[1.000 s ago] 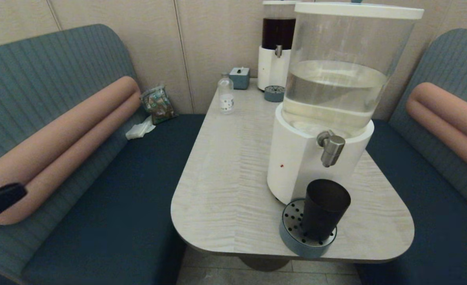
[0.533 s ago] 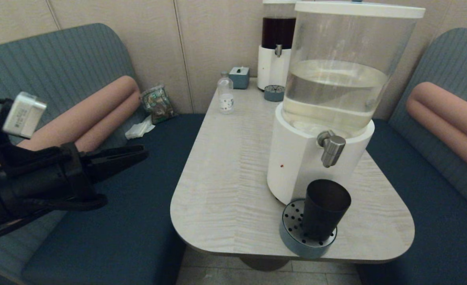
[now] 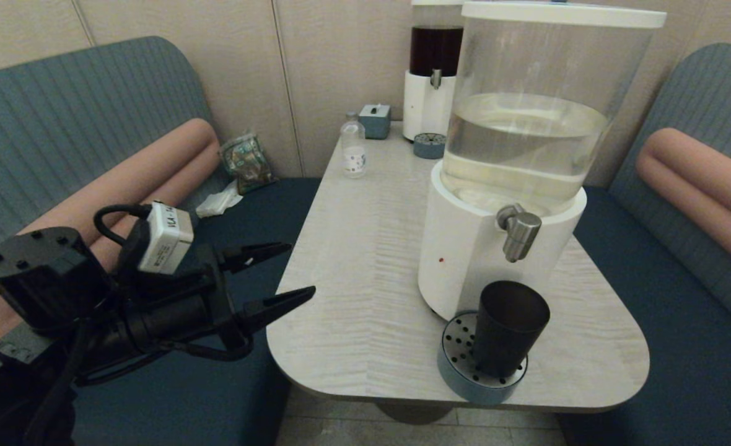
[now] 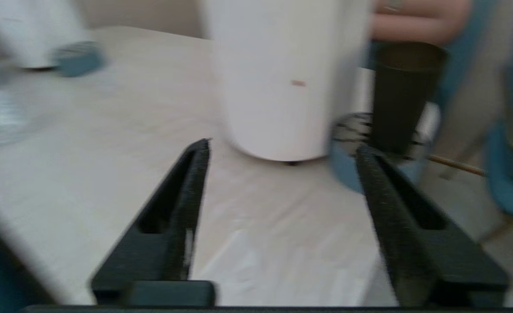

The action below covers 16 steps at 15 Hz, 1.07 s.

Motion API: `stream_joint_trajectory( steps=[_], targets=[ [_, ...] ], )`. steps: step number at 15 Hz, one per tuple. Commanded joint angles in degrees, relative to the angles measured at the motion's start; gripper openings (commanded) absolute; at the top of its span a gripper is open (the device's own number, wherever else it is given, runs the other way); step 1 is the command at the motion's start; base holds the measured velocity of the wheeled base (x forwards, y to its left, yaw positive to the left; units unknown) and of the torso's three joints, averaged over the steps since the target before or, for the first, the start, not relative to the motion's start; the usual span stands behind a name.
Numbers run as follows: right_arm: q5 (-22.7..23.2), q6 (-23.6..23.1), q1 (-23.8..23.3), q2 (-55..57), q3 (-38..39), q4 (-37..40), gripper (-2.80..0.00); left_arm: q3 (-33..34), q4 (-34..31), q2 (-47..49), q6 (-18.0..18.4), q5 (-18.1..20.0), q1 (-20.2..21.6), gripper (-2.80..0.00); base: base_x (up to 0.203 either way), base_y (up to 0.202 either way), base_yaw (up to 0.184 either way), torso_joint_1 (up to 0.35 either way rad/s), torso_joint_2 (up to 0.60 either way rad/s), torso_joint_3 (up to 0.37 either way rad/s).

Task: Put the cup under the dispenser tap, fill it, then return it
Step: Place the cup next to the water dispenser

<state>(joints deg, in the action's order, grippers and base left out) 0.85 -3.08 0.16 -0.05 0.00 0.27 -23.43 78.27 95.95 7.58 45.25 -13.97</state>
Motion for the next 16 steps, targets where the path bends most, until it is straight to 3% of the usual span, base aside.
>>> stream_joint_trajectory(
  steps=[1,5,16],
  targets=[
    [0.0,0.0,0.0,0.0,0.1,0.0,-2.80,0.4,-0.3,1.6,0.3,0.2,-4.5,0.00,0.000,0.000,0.000,0.000,0.00,0.000],
    [0.0,0.0,0.0,0.0,0.1,0.0,-2.80,0.2,-1.8,5.5,-0.2,-1.0,-13.7,0.00,0.000,0.000,0.000,0.000,0.00,0.000],
    [0.0,0.0,0.0,0.0,0.0,0.0,-2.80,-10.9,-1.7,18.3,-0.9,-9.3,-25.2,0.00,0.000,0.000,0.000,0.000,0.00,0.000]
  ],
)
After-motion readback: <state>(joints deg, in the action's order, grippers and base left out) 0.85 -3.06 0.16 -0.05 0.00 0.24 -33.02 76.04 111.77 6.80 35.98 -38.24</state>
